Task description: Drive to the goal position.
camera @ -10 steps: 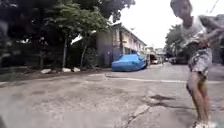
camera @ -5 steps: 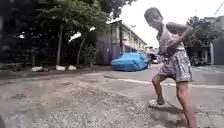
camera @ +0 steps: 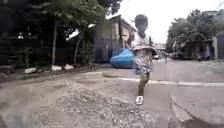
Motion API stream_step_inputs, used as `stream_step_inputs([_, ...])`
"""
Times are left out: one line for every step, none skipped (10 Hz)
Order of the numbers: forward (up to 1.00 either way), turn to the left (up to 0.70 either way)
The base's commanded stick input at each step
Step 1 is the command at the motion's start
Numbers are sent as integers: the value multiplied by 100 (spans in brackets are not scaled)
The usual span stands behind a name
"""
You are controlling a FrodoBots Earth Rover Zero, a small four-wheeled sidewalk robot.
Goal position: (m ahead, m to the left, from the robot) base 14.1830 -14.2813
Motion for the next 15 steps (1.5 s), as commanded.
stream_step_inputs([0, -45])
stream_step_inputs([44, -37])
stream_step_inputs([100, -27])
stream_step_inputs([100, -27])
stream_step_inputs([100, -27])
stream_step_inputs([100, -27])
stream_step_inputs([100, -27])
stream_step_inputs([100, 0])
stream_step_inputs([100, 0])
stream_step_inputs([100, 0])
stream_step_inputs([100, 0])
stream_step_inputs([100, 0])
stream_step_inputs([100, 0])
stream_step_inputs([100, 0])
stream_step_inputs([100, 0])
